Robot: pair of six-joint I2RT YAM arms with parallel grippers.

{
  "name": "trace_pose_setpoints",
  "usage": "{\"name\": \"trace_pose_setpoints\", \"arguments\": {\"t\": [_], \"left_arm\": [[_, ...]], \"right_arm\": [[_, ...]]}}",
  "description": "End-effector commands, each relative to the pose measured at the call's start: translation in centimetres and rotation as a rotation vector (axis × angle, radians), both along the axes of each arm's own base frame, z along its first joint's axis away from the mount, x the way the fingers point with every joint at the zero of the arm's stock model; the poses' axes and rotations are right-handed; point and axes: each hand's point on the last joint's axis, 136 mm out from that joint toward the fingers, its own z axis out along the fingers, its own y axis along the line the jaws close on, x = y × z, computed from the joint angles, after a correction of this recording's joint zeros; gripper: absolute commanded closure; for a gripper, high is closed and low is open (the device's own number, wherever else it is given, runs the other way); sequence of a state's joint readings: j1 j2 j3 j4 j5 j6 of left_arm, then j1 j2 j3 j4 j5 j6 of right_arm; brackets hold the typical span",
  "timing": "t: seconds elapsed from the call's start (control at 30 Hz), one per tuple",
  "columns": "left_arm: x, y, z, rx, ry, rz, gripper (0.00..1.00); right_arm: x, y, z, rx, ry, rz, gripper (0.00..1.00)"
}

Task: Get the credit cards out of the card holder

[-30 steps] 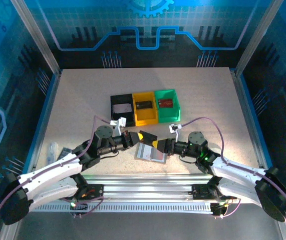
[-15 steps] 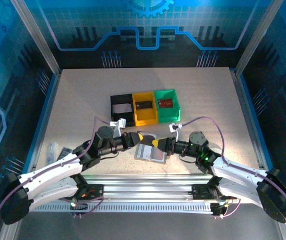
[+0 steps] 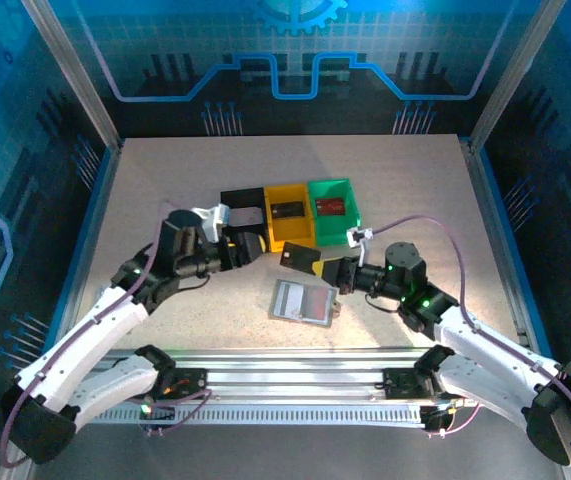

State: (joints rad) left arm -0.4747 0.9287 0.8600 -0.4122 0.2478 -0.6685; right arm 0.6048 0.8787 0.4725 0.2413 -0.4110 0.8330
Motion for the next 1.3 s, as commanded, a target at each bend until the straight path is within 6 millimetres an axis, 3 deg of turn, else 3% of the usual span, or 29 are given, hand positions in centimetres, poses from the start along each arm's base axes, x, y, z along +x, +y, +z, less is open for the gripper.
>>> {"name": "trace_pose_setpoints", "arguments": {"t": [0.0,0.2,0.3,0.53,0.9,1.07,1.27], "left_arm": [[-0.6,2.7,-1.3,0.164,0.057,-0.003,0.17],[1.5,6.0,-2.9,0.298,0.094,0.114,0.01],[2.1,7.7,-3.9,0.396,0.096,0.172,0.01],[1.7,9.8,-5.0,0.493,0.064,0.221,0.01],[1.6,10.2,-4.9,0.484,0.040,0.253,0.01],[1.5,10.4,-5.0,0.487,0.040,0.258,0.01],[1.5,10.3,-5.0,0.483,0.037,0.259,0.01]], "right_arm": [[0.4,-0.9,-1.0,-0.123,0.060,0.020,1.00],[2.9,-1.3,-0.3,-0.327,0.107,0.024,1.00],[4.6,-1.5,0.1,-0.426,0.131,0.012,1.00],[8.8,-0.3,-1.9,-0.556,0.214,0.017,1.00],[16.0,2.9,-5.6,-0.624,0.261,0.016,1.00],[18.7,3.6,-7.8,-0.664,0.305,0.002,1.00],[21.8,4.2,-8.7,-0.661,0.312,-0.037,1.00]]}}
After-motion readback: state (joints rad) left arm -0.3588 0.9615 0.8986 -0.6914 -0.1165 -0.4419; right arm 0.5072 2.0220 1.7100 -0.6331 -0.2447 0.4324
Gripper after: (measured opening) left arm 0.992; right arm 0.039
